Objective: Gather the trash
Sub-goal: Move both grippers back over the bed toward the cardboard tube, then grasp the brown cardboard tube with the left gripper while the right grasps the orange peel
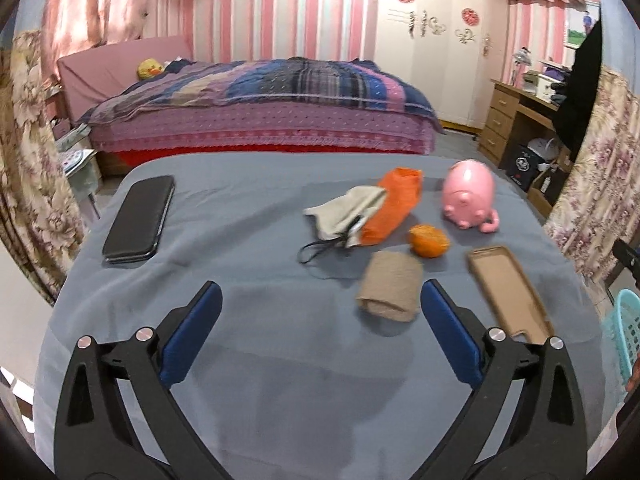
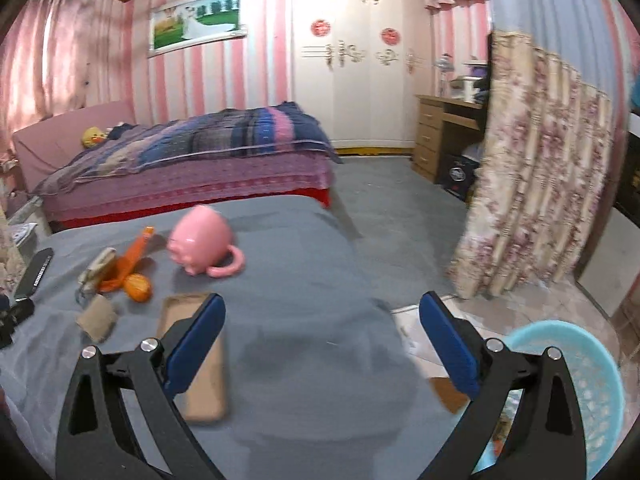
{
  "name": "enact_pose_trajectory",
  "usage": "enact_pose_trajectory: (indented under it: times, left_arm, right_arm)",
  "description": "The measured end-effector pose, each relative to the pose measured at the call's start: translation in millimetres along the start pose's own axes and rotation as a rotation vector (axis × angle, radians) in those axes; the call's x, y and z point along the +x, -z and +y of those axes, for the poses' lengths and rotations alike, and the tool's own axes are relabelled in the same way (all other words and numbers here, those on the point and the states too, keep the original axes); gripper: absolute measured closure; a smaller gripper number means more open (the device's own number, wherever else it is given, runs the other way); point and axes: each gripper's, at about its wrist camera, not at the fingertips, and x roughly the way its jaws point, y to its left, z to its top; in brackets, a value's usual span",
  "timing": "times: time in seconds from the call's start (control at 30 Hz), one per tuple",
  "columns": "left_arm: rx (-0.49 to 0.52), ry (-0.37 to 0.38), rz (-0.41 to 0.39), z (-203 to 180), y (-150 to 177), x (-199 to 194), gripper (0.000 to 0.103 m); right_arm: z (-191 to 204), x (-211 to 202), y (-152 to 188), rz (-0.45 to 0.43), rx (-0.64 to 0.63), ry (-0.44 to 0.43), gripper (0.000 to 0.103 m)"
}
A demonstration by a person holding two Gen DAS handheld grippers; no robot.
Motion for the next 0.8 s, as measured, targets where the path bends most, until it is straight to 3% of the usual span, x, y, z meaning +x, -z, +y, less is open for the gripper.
enact_pose_trajectory:
  times: [0.3,0.57,0.8]
  left_arm:
    - [-0.054,-0.006,0.067,21,8,33,0.007]
    - [-0.068,0.046,0.125,-1,3,70,0.007]
    - [-0.074,0.13,0.185,-36,-2,102,0.01]
  right_arm:
    - [52,37,13,0.045,-0.048,-0.067,0.007]
    - [55,54,23,0.075,-0.094,-0.034,0.007]
    - [39,61,26,0.098,-0.056,-0.027,0.007]
